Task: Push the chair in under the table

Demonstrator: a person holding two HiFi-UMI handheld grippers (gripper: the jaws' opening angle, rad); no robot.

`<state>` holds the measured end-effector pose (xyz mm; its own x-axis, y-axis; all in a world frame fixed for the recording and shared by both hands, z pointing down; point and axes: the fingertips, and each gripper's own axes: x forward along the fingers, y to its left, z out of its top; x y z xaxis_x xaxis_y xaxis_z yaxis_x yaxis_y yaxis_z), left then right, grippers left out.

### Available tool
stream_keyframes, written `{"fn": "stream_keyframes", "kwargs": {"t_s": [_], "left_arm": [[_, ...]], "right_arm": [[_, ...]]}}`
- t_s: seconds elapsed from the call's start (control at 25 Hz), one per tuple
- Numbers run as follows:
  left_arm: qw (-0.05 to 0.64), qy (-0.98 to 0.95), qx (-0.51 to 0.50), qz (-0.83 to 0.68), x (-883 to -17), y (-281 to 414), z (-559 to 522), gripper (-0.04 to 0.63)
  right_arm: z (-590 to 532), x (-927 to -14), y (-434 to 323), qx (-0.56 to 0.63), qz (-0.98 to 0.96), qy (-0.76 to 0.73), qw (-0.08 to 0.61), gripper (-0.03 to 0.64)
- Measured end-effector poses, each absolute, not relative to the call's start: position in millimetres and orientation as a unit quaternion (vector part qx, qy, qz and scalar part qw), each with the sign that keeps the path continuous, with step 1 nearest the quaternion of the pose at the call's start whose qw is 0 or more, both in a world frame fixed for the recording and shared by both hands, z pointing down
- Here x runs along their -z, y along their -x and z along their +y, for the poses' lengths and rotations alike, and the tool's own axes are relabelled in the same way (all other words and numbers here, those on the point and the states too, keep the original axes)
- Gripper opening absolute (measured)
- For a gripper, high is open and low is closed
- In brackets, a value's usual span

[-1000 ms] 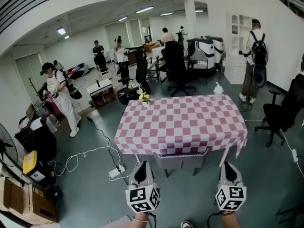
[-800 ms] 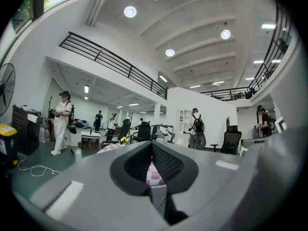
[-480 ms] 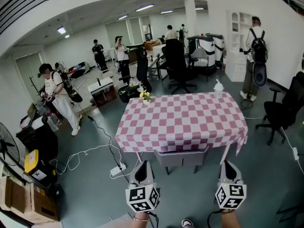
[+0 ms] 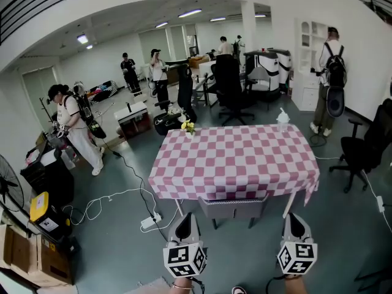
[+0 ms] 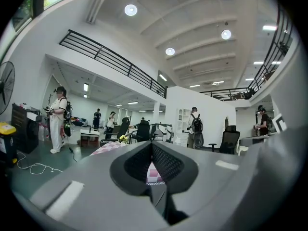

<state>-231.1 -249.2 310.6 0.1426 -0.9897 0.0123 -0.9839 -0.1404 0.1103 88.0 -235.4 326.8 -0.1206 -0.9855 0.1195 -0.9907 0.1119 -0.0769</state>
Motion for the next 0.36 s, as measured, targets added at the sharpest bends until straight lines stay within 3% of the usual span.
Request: {"fn": "stream_keyframes", "kwargs": {"t_s": [0.36], "left_arm": [[0.045,-0.754,0.031,-0.654,-312.0,230.0,-253.3,0.000]], "right_arm": [[-237.0,-331.9,-85.5,-0.072,-0.749,-0.658,0.024,0.009]]}}
